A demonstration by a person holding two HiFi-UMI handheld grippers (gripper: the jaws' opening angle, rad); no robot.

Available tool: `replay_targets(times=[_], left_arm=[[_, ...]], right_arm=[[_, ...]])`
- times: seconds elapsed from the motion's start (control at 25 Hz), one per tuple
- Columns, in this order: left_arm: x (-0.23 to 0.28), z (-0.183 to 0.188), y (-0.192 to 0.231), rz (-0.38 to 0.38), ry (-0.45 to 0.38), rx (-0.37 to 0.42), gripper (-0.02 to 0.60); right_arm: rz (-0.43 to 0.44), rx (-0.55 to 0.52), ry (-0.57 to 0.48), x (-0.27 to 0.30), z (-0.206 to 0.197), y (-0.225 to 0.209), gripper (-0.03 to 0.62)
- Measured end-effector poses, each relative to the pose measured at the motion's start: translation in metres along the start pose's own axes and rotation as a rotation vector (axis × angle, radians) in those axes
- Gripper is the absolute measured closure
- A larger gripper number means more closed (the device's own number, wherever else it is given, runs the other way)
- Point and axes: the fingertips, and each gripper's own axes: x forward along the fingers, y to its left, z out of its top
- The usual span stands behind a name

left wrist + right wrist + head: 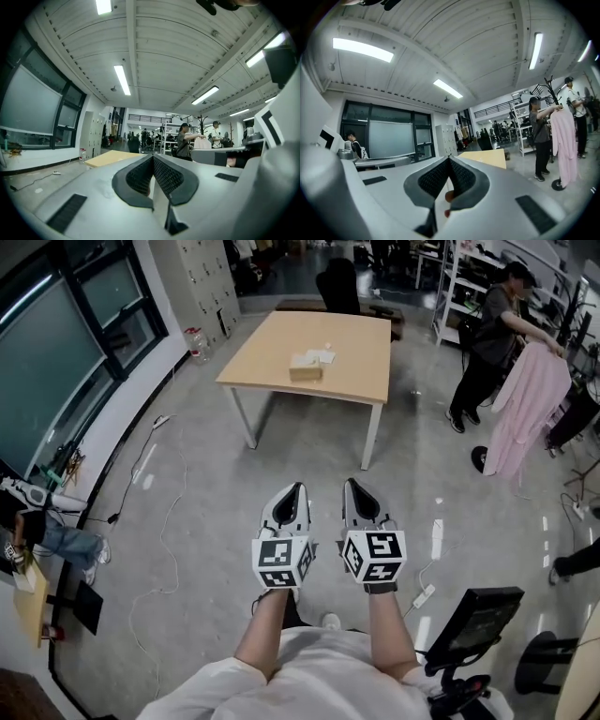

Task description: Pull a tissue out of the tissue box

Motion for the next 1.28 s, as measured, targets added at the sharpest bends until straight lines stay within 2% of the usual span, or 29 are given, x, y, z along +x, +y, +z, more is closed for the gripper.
replay_targets(times=[0.08, 0.24, 0.4, 0.52, 0.68, 0.84, 1.12, 1.28], left_arm=[[0.018, -0.001, 0.004, -0.031, -0.002, -0.027, 0.588], [0.070, 0.012, 0.037, -0.071, -0.034, 0.013, 0.588], [0.128, 0.025, 0.085, -0.062, -0.056, 0.057, 0.588], [0.172, 0.044, 0.122, -0.063, -0.088, 0.060, 0.588], [0.208, 0.064, 0.195, -0.060, -0.100, 0.042, 0.588], [0.241, 0.059, 0.245, -0.062, -0.098, 0.010, 0.588], [0.316, 0.033, 0.277, -0.090, -0.046, -0.050, 0.588], [0.373, 0.030, 0.284, -0.099, -0.041, -0.046, 0.588]], right_arm=[[-0.017, 0.006, 0.009, 0.019, -0.004, -0.007, 0.600], [-0.028, -0.021, -0.006, 0.083, 0.004, -0.003, 0.600], [-0.009, -0.066, -0.018, 0.158, 0.019, 0.005, 0.600], [-0.004, -0.083, -0.032, 0.216, 0.036, 0.006, 0.600], [-0.007, -0.081, -0.031, 0.291, 0.042, 0.034, 0.600], [-0.011, -0.091, -0.022, 0.346, 0.035, 0.045, 0.600], [-0.058, -0.085, 0.037, 0.412, 0.015, 0.009, 0.600], [-0.057, -0.082, 0.033, 0.459, 0.019, -0.023, 0.600]])
